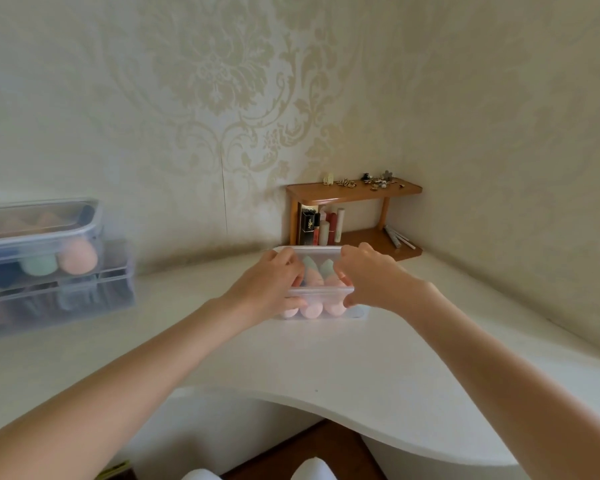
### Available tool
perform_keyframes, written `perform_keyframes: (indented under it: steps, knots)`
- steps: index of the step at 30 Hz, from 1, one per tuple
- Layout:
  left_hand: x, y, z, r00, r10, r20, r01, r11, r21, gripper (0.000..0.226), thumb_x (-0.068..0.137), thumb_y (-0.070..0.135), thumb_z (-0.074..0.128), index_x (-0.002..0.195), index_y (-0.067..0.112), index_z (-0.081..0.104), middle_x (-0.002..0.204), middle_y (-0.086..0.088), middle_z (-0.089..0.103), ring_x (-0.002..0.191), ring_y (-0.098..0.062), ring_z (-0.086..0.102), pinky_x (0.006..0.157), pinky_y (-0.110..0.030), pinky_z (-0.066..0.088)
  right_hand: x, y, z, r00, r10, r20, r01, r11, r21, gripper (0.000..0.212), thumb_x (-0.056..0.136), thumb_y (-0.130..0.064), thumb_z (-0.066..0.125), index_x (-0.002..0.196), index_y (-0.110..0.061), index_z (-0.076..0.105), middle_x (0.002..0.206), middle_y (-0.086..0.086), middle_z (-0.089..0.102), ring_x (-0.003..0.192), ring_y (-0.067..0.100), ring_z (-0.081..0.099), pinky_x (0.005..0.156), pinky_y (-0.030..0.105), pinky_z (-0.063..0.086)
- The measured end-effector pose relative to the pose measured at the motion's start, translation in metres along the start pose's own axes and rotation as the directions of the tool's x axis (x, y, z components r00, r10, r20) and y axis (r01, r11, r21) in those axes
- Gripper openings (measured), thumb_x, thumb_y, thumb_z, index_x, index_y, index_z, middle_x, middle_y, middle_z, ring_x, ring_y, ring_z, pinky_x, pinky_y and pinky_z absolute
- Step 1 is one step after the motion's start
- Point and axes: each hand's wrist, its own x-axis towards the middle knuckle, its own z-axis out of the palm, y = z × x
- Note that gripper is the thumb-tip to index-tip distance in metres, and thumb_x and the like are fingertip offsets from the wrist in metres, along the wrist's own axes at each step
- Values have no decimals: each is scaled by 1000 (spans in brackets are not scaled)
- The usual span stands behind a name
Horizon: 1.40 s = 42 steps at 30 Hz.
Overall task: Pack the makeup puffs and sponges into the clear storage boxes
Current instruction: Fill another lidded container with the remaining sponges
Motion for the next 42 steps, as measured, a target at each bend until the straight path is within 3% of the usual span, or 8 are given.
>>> perform_keyframes:
  steps: [4,8,15,23,28,31,35,42]
  knots:
    - [-7,-12,-25,999,-33,-26,33,999,7,29,85,36,61,99,10,56,116,-2,47,105,-22,45,87,-34,45,2,-7,-21,997,-36,-73,39,999,35,35,81,-36,69,106,-14,59,119,4,50,108,22,48,83,31,48]
    - [-33,-60,-85,962,-98,-254,107,994,19,31,80,30,68,96,5,59,113,-8,51,101,-29,51,89,-40,46,24,-37,-76,910,-123,-397,198,968,154,25,80,-27,69,89,-20,46,123,5,43,114,25,41,91,32,40]
    - [-122,-134,-182,749,-270,-605,430,893,133,33,71,14,71,92,-2,52,100,-20,51,92,-36,51,80,-38,40,93,-156,-153,708,-124,-695,508,773,380,37,75,-18,74,105,-6,55,120,11,45,108,28,43,93,35,35]
    - [-202,-197,-160,726,-488,-484,551,834,-13,42,80,12,68,115,1,49,118,-16,47,114,-30,48,92,-27,35,138,-243,-134,795,-220,-565,550,655,518,38,79,-18,71,110,-7,52,121,11,45,112,28,43,96,38,40]
    - [-231,-203,-139,476,-655,-587,605,728,-322,47,86,10,61,128,2,41,131,-12,43,119,-18,46,95,-22,33,142,-225,-118,819,96,-565,534,228,814,31,86,-22,65,113,-9,56,118,2,54,110,14,50,88,20,35]
    - [-239,-199,-108,313,-855,-413,736,493,-464,50,88,10,56,133,1,37,138,-18,38,126,-30,44,99,-32,36,145,-222,-83,937,299,-179,207,-63,976,36,94,-28,52,123,-7,51,120,5,55,108,18,51,88,27,38]
    - [-231,-187,-74,270,-939,-211,774,342,-533,60,89,14,57,140,-1,30,147,-23,27,133,-33,36,103,-30,30,141,-228,-34,961,-163,222,-260,-271,927,65,89,-59,43,145,-30,26,153,2,25,139,35,26,113,50,25]
    - [-226,-191,-67,181,-978,-105,792,208,-574,69,91,27,53,142,-3,18,152,-31,-9,143,-41,10,113,-39,23,140,-271,-38,923,-345,173,-244,-176,954,68,85,-67,42,143,-32,33,153,1,27,138,31,33,114,51,28]
